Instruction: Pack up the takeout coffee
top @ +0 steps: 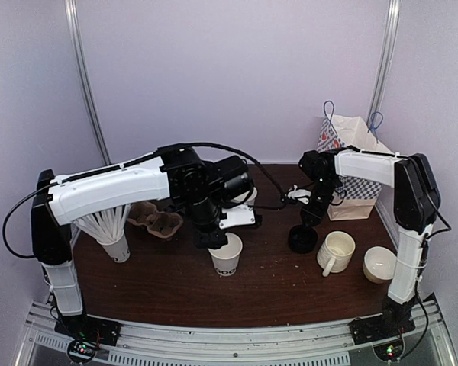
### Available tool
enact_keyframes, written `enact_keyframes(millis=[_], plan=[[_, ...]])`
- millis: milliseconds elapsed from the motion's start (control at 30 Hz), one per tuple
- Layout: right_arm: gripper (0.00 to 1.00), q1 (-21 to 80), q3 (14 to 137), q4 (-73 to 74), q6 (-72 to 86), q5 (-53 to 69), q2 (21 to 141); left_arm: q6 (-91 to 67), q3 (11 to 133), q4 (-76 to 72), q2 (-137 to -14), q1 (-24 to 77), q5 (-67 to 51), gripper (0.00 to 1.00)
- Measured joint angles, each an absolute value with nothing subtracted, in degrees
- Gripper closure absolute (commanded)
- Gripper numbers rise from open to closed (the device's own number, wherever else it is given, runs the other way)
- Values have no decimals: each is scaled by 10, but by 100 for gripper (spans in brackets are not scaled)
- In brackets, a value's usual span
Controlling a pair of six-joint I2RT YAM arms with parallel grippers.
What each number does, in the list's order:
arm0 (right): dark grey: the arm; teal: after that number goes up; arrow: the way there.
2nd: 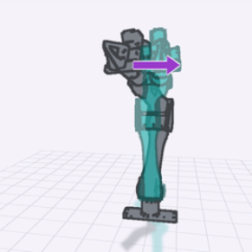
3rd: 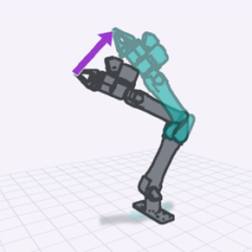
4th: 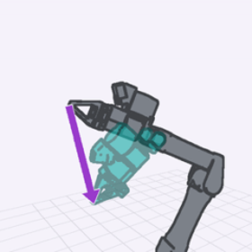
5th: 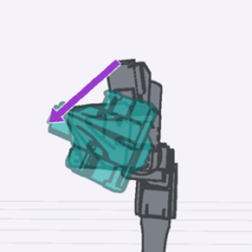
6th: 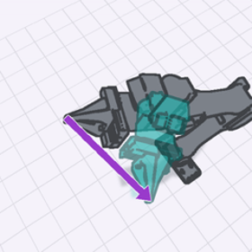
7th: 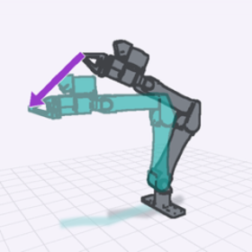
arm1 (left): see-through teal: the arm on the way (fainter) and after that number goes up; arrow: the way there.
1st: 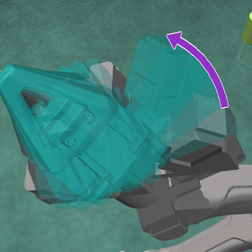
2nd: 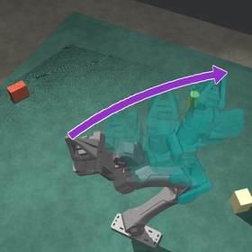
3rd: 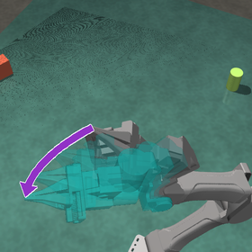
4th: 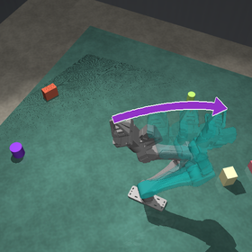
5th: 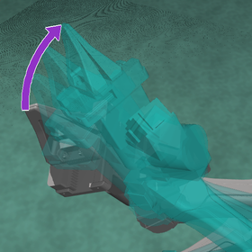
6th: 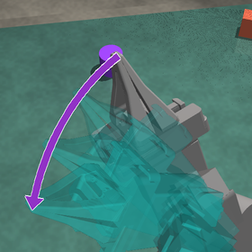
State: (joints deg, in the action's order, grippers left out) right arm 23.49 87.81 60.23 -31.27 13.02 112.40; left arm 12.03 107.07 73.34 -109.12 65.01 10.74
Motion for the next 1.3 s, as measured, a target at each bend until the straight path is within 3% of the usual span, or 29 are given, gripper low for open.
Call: enact_keyframes(millis=[367,633,1067,1300], plan=[[55,255,812,612,-348,163,988,115,1018,711,-1035,627,111,48],[52,330,735,614,-377,164,976,108,990,682,-995,596,112,43],[54,339,733,583,-383,124,1015,108,982,673,-994,595,111,42],[67,344,733,565,-388,103,1023,108,978,673,-994,593,107,42]])
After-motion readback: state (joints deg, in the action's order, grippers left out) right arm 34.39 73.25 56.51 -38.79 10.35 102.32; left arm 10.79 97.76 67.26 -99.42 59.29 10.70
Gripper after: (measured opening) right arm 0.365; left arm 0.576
